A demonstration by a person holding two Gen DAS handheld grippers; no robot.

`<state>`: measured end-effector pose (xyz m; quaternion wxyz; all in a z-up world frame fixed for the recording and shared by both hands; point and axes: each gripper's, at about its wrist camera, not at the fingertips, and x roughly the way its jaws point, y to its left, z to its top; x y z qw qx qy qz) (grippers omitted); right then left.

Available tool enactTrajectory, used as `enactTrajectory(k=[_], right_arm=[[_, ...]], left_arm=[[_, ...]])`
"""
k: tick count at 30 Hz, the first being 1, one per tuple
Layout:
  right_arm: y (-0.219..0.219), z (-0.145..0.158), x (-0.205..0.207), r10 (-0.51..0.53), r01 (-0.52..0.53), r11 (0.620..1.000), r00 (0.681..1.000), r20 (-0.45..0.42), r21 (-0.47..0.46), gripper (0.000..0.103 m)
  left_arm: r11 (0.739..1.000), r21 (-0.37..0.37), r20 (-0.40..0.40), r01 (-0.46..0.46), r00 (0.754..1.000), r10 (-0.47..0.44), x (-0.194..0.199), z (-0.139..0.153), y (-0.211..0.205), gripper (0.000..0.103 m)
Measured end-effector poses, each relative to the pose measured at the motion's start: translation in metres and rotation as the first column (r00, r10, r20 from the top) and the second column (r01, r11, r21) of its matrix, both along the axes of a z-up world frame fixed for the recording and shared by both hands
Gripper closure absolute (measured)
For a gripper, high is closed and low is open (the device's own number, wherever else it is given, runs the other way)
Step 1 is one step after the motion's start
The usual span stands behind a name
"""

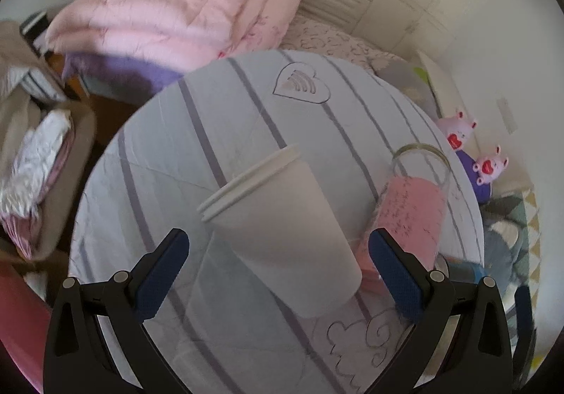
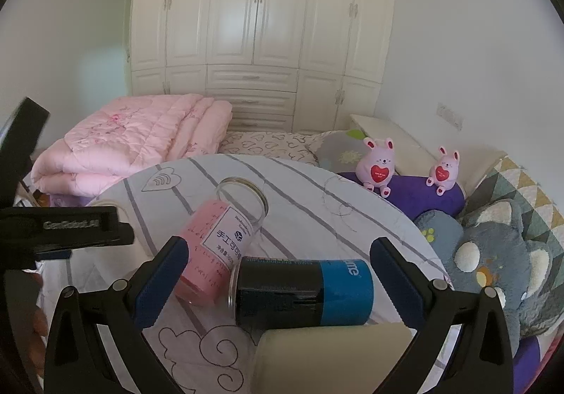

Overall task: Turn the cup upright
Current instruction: 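Lower the left gripper over the white paper cup and close on it, then lift the cup with the left gripper and set it upright on the table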

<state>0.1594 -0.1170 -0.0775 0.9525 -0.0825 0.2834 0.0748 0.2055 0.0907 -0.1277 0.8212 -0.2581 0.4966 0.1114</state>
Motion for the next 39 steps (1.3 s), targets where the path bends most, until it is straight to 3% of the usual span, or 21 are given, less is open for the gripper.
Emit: enactTrajectory(k=[7, 11, 14, 19, 28, 31, 34, 39], right_arm=[[-0.003, -0.004, 0.009, 0.001, -0.001, 1.0, 1.0, -0.017, 0.009, 0.0], [-0.005, -0.004, 0.012, -0.003, 0.004, 1.0, 1.0, -0.024, 0.013, 0.0], [-0.005, -0.005, 0.011, -0.007, 0.008, 1.0, 1.0, -0.027, 0.018, 0.0], [-0.004, -0.004, 0.009, -0.004, 0.005, 1.0, 1.0, -0.031, 0.02, 0.0], [0.003, 0.003, -0.005, 0.003, -0.003, 1.0, 1.0, -0.023, 0.012, 0.0], [0.008, 0.004, -0.014, 0.0, 0.0, 1.0, 1.0, -0.019, 0.005, 0.0], [0.011, 0.004, -0.023, -0.007, 0.007, 1.0, 1.0, -0.027, -0.003, 0.0], [0.014, 0.002, -0.04, -0.025, 0.025, 0.999, 0.999, -0.035, -0.02, 0.0]], left_arm=[[0.996, -0.088, -0.088, -0.031, 0.996, 0.024, 0.02, -0.027, 0.001, 0.001], [0.997, -0.075, -0.096, -0.01, 0.995, 0.003, 0.027, -0.033, -0.001, 0.003], [0.997, -0.068, -0.063, 0.044, 0.997, -0.048, 0.033, -0.028, -0.001, 0.027], [0.984, -0.054, -0.037, 0.171, 0.984, -0.173, 0.037, -0.02, -0.002, 0.027], [0.958, 0.035, -0.043, 0.286, 0.958, -0.284, 0.015, 0.005, 0.007, 0.027], [0.928, 0.104, -0.082, 0.359, 0.933, -0.352, -0.001, 0.009, 0.003, 0.027], [0.905, 0.096, -0.103, 0.415, 0.908, -0.406, -0.016, 0.008, -0.002, 0.027], [0.856, 0.154, -0.124, 0.493, 0.869, -0.479, -0.037, 0.007, -0.012, 0.027]])
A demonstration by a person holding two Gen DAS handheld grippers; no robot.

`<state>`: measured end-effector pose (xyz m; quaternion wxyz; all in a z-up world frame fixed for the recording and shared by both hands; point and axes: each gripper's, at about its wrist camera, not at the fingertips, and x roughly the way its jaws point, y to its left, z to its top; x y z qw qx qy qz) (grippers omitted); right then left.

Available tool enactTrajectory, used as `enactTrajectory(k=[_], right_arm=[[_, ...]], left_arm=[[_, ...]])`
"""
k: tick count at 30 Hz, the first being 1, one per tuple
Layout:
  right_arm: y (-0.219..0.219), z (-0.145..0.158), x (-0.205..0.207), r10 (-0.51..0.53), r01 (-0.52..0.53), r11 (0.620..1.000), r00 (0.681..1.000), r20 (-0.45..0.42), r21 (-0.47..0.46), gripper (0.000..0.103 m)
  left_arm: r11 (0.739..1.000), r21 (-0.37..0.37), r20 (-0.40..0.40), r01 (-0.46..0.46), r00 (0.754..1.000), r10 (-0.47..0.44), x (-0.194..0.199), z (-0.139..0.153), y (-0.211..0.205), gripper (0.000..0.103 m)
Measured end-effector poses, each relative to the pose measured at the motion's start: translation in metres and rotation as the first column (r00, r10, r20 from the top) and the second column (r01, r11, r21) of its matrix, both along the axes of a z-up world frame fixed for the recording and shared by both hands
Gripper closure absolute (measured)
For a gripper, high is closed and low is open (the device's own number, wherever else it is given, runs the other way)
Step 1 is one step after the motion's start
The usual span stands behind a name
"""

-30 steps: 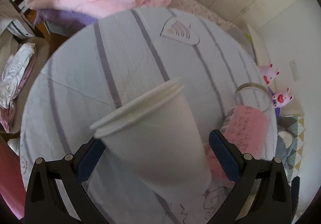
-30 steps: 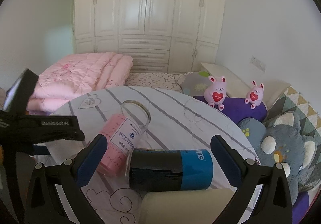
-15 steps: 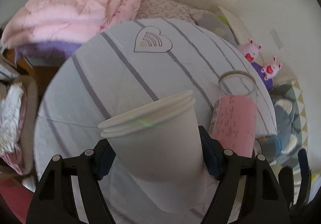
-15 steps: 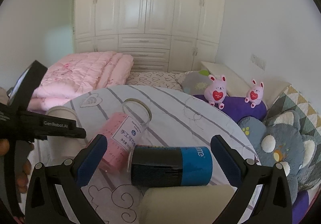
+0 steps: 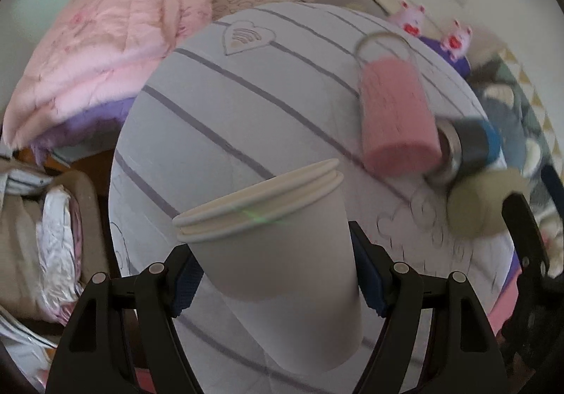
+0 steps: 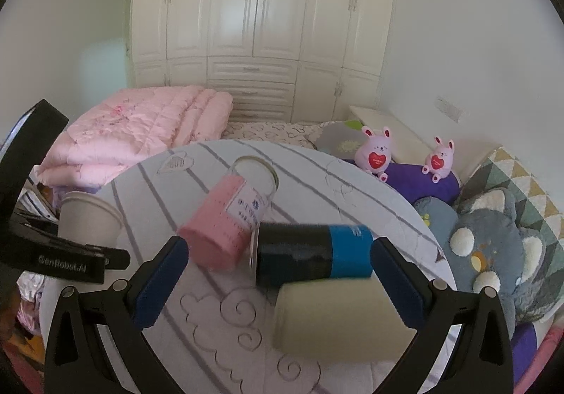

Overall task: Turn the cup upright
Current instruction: 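Lift the cup with the left gripper and set it upright on the table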

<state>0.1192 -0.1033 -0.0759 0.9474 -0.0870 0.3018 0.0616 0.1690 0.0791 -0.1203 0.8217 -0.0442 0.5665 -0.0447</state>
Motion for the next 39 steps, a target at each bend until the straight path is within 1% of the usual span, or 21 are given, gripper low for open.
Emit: enactTrajectory(k=[3, 6, 10, 11, 13, 15, 21, 23, 25, 26, 29, 31, 34, 36, 39], right_arm=[[0.001, -0.005, -0.009, -0.02, 0.02, 1.0, 1.0, -0.005, -0.016, 0.0], [-0.002, -0.011, -0.012, -0.045, 0.045, 0.999, 0.999, -0.017, -0.021, 0.0], [-0.004, -0.014, -0.014, -0.066, 0.065, 0.997, 0.998, -0.023, -0.035, 0.0], [-0.004, -0.014, -0.014, -0.071, 0.07, 0.997, 0.997, -0.025, -0.043, 0.0], [-0.004, -0.015, -0.015, -0.077, 0.075, 0.996, 0.997, -0.031, -0.038, 0.0], [-0.006, -0.014, -0.015, -0.079, 0.078, 0.997, 0.996, -0.041, -0.023, 0.0], [-0.006, -0.009, -0.019, -0.076, 0.076, 0.997, 0.997, -0.035, 0.0, 0.0], [-0.004, -0.007, -0.021, -0.073, 0.073, 0.997, 0.997, -0.027, 0.003, 0.0], [0.0, -0.005, -0.025, -0.068, 0.068, 0.998, 0.998, -0.018, 0.003, 0.0], [0.0, -0.004, -0.026, -0.066, 0.066, 0.998, 0.998, -0.015, 0.004, 0.0], [0.004, -0.001, -0.031, -0.061, 0.061, 0.998, 0.998, -0.005, 0.006, 0.0], [0.005, 0.003, -0.035, -0.056, 0.056, 0.998, 0.998, 0.002, 0.014, 0.0], [0.008, 0.007, -0.042, -0.043, 0.042, 0.998, 0.999, 0.009, 0.038, 0.0], [0.01, 0.01, -0.045, -0.03, 0.03, 0.999, 0.999, 0.013, 0.042, 0.0], [0.017, 0.012, -0.05, -0.016, 0.016, 0.999, 1.0, 0.019, 0.035, 0.0]], left_arm=[[0.998, 0.012, 0.025, 0.058, 0.998, -0.058, -0.008, -0.002, -0.009, 0.027], [0.994, 0.039, 0.055, 0.103, 0.993, -0.105, -0.005, -0.007, -0.02, 0.027], [0.988, 0.065, 0.069, 0.14, 0.987, -0.145, 0.003, -0.013, -0.028, 0.026], [0.986, 0.076, 0.06, 0.151, 0.986, -0.156, 0.006, -0.015, -0.03, 0.026], [0.985, 0.109, 0.038, 0.135, 0.989, -0.14, 0.01, -0.018, -0.029, 0.026], [0.986, 0.12, 0.042, 0.115, 0.992, -0.121, 0.009, -0.017, -0.026, 0.026], [0.994, 0.085, 0.119, 0.063, 0.99, -0.072, -0.008, 0.005, -0.014, 0.023], [0.997, 0.051, 0.153, 0.054, 0.986, -0.061, -0.016, 0.015, -0.009, 0.021], [0.998, 0.035, 0.205, 0.045, 0.977, -0.052, -0.027, 0.028, -0.006, 0.019], [0.999, 0.031, 0.227, 0.042, 0.973, -0.048, -0.031, 0.033, -0.006, 0.015], [0.999, 0.025, 0.29, 0.027, 0.956, -0.033, -0.045, 0.047, -0.003, 0.009], [0.999, 0.04, 0.321, 0.017, 0.947, -0.029, -0.053, 0.055, -0.003, 0.008], [0.997, 0.077, 0.379, -0.011, 0.925, -0.019, -0.069, 0.066, 0.0, 0.004], [0.996, 0.088, 0.403, -0.023, 0.915, -0.014, -0.078, 0.071, 0.005, 0.003], [0.995, 0.092, 0.416, -0.031, 0.909, -0.01, -0.089, 0.075, 0.009, 0.002]])
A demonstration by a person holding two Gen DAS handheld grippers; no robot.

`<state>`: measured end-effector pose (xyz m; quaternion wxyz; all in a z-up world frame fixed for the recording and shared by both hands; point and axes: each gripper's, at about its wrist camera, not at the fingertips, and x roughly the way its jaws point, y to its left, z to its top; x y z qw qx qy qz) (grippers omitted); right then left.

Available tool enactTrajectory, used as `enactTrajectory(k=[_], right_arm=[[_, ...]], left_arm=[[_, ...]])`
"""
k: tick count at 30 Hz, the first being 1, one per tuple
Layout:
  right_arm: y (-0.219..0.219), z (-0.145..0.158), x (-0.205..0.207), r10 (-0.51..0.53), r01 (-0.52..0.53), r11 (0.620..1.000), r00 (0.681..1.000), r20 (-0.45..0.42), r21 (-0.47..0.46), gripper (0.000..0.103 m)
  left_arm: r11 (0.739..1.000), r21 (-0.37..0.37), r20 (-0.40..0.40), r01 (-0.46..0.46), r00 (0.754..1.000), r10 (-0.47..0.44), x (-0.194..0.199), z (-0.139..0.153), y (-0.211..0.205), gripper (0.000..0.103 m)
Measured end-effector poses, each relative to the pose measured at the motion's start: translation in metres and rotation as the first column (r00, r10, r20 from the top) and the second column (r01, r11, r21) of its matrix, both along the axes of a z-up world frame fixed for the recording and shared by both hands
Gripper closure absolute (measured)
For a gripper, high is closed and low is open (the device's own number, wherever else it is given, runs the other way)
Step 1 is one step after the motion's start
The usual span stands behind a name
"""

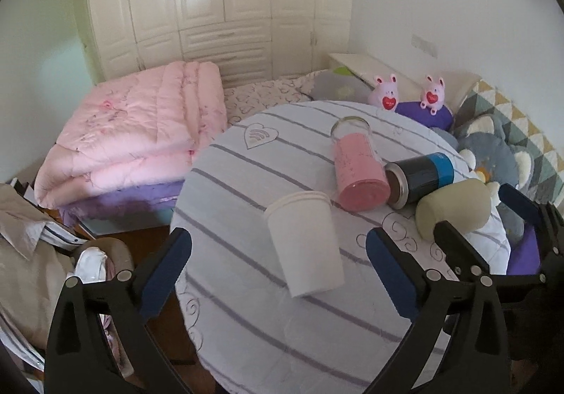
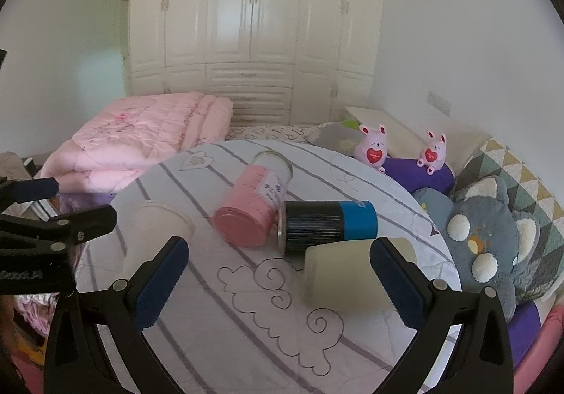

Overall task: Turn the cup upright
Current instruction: 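Lift the cup with the left gripper and set it upright on the table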

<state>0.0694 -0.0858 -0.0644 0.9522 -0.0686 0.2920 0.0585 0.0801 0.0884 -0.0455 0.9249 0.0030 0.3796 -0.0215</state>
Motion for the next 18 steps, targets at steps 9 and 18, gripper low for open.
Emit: enactTrajectory(k=[9, 18], right_arm=[[0.019, -0.006, -0.003, 0.02, -0.02, 1.0, 1.0, -0.022, -0.01, 0.0], [0.037, -0.012, 0.009, 0.041, -0.033, 0.997, 0.992, -0.123, 0.063, 0.0]], left_arm=[[0.999, -0.039, 0.083, -0.001, 0.997, 0.004, -0.024, 0.011, 0.025, 0.0], [0.998, -0.054, 0.084, 0.019, 0.996, -0.014, -0.03, 0.004, 0.049, 0.0]])
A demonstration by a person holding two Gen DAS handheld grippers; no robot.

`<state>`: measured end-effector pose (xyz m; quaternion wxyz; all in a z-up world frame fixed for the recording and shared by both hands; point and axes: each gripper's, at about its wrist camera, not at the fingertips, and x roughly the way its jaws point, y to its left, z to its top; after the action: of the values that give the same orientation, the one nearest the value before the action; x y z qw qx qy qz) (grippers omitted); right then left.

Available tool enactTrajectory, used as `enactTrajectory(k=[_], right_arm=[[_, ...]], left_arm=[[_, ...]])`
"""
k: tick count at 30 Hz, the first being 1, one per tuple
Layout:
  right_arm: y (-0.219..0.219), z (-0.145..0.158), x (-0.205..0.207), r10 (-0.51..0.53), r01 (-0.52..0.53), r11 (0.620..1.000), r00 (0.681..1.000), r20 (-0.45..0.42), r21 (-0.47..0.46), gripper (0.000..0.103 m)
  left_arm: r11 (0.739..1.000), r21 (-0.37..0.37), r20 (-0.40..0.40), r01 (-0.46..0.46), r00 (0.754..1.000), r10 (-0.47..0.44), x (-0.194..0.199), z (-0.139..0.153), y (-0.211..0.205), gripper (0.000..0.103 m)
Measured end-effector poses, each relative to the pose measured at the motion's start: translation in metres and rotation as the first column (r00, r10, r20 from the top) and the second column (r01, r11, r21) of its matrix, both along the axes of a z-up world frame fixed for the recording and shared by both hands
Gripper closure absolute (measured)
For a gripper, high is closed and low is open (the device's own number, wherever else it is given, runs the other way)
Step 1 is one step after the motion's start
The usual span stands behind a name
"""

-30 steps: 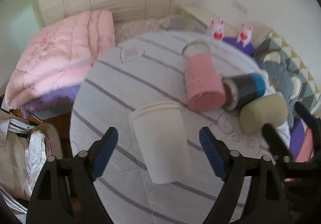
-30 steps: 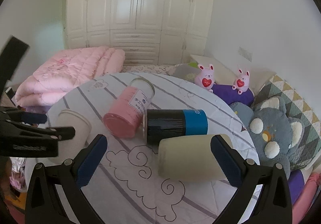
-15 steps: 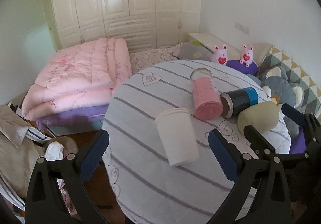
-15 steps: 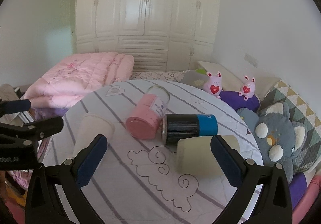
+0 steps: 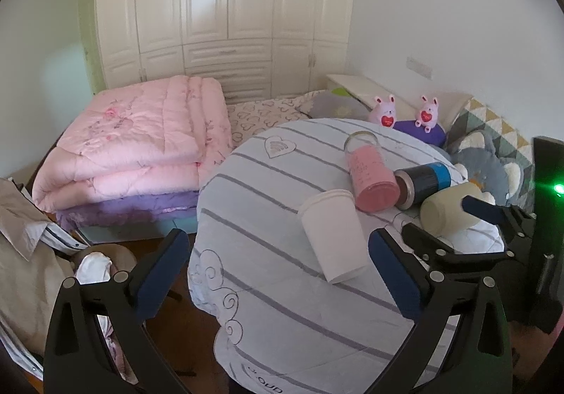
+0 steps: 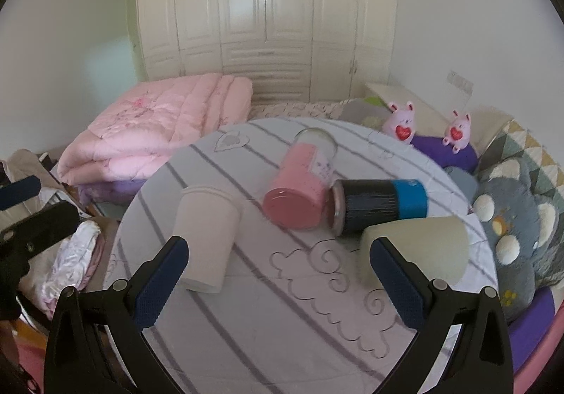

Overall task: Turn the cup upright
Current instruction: 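Lift the cup with the left gripper and set it upright on the table, then bring the right gripper to the upright cup and close on its body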

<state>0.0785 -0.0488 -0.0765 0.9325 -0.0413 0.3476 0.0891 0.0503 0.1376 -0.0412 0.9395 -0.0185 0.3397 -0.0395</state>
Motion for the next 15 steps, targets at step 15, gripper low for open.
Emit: enactTrajectory(k=[15], right_arm=[[0.044, -0.026, 0.056, 0.077, -0.053, 0.993, 0.965, -0.251, 0.104, 0.0]], left_arm=[[0.999, -0.054, -0.035, -0.005, 0.999, 0.003, 0.018, -0.019, 0.03, 0.0]])
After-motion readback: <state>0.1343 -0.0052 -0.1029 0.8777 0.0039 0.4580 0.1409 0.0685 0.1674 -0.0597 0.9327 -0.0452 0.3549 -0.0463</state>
